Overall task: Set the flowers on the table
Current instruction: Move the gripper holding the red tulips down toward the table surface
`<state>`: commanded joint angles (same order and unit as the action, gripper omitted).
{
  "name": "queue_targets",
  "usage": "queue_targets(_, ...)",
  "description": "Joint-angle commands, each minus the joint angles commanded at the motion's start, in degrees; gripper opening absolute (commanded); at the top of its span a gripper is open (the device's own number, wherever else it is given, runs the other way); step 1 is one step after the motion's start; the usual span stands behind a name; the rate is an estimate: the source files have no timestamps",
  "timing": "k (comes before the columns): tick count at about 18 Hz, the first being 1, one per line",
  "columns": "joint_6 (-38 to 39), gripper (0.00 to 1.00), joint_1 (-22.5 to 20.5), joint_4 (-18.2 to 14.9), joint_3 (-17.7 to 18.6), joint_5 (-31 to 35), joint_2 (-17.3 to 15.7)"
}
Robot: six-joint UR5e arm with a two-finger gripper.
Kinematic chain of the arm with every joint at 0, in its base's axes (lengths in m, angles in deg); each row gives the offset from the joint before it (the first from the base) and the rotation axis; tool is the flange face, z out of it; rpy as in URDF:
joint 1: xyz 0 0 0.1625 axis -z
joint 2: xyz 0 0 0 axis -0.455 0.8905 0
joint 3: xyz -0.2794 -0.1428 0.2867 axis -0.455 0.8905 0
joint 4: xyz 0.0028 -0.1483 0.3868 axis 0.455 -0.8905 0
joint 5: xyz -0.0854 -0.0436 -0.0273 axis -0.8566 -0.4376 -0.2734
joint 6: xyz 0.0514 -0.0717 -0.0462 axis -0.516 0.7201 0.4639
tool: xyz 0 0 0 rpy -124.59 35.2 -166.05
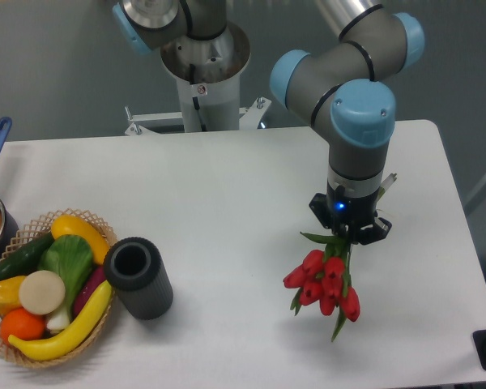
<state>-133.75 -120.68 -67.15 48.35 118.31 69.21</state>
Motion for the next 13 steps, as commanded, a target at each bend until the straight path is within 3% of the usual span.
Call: queue_targets(13,-0.3,0.20,1.7,0.9,3.0,-0.4,1.9)
